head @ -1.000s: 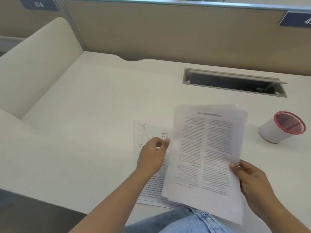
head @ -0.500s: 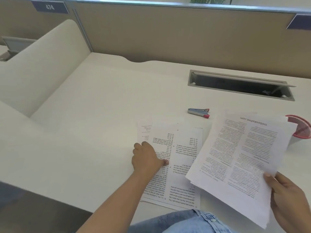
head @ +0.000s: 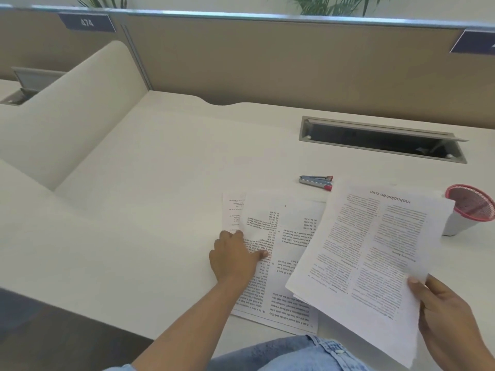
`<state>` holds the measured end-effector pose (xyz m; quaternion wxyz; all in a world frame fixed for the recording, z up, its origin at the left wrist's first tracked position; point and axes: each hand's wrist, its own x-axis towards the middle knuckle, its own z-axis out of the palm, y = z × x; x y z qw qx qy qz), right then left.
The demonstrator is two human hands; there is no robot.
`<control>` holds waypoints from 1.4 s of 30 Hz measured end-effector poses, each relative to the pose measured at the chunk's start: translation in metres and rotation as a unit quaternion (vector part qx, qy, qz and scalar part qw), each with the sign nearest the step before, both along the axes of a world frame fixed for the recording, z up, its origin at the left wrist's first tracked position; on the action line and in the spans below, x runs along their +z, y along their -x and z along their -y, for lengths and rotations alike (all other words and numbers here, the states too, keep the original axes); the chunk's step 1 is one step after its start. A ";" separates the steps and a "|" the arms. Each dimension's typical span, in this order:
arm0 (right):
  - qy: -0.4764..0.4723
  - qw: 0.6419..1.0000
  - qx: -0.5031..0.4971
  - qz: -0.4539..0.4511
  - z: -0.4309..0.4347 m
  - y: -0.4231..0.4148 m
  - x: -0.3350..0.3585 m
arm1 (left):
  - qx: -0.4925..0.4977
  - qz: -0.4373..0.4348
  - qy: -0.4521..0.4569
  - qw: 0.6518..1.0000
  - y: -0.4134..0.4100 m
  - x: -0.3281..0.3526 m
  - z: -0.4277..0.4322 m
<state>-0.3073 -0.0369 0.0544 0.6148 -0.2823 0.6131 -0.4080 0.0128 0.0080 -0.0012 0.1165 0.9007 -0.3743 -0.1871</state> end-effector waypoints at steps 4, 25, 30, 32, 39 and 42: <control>0.004 1.000 0.014 0.000 -0.002 -0.001 -0.002 | 0.044 -0.012 0.019 0.999 0.002 -0.001 -0.003; 0.021 0.997 0.024 -0.064 -0.007 0.011 0.006 | 0.084 -0.253 0.419 0.868 -0.079 0.104 -0.016; 0.042 0.994 0.056 -0.079 0.001 -0.007 0.011 | 0.107 -0.355 0.444 0.816 -0.068 0.135 -0.014; 0.051 0.993 0.079 -0.077 0.002 -0.020 0.014 | 0.096 -0.389 0.423 0.813 -0.051 0.135 -0.010; 0.077 0.983 0.163 -0.035 -0.001 -0.061 0.034 | 0.075 -0.414 0.358 0.834 0.008 0.112 0.008; 0.071 0.979 0.186 -0.030 0.000 -0.066 0.039 | 0.087 -0.366 0.336 0.864 0.017 0.098 0.013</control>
